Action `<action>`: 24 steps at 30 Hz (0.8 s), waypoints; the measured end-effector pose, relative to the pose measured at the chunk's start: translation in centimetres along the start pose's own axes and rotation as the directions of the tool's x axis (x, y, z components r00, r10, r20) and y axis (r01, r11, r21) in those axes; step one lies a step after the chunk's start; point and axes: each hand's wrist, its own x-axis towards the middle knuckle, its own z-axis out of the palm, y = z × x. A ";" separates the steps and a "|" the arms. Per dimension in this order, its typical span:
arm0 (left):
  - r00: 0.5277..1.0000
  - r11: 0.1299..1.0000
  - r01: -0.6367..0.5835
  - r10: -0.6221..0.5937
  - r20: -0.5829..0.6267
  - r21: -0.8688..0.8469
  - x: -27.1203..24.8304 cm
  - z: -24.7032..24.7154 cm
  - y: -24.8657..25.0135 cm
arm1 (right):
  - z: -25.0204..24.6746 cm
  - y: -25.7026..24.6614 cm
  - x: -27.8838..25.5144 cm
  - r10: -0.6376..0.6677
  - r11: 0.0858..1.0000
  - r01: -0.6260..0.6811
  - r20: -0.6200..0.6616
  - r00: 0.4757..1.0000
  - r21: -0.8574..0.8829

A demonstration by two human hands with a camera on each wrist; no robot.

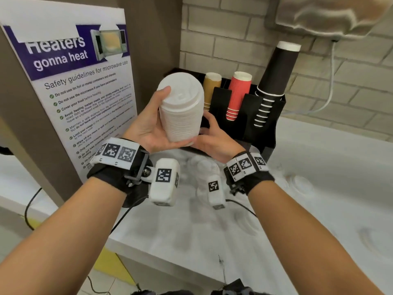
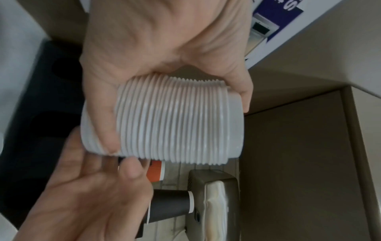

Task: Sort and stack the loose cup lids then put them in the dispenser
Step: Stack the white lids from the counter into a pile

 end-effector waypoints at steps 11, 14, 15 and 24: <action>0.635 0.305 -0.165 0.760 -0.136 0.938 -1.1 -0.7 1.0 | 2.6 2.9 1.5 0.037 0.935 -0.030 -0.012 0.999 0.352; 0.561 -0.143 -0.098 0.809 0.174 0.985 -1.7 -1.0 1.9 | 3.4 4.1 2.2 0.076 0.941 -0.056 -0.048 0.996 0.335; 0.602 -0.208 -0.061 0.773 0.202 0.976 -1.7 -1.2 2.2 | 3.8 4.6 2.4 0.094 0.941 -0.069 -0.059 0.994 0.331; 0.890 -0.406 0.309 0.443 -0.111 0.860 -1.7 -1.7 1.9 | 6.1 8.8 4.0 0.280 0.949 -0.241 -0.186 0.942 0.204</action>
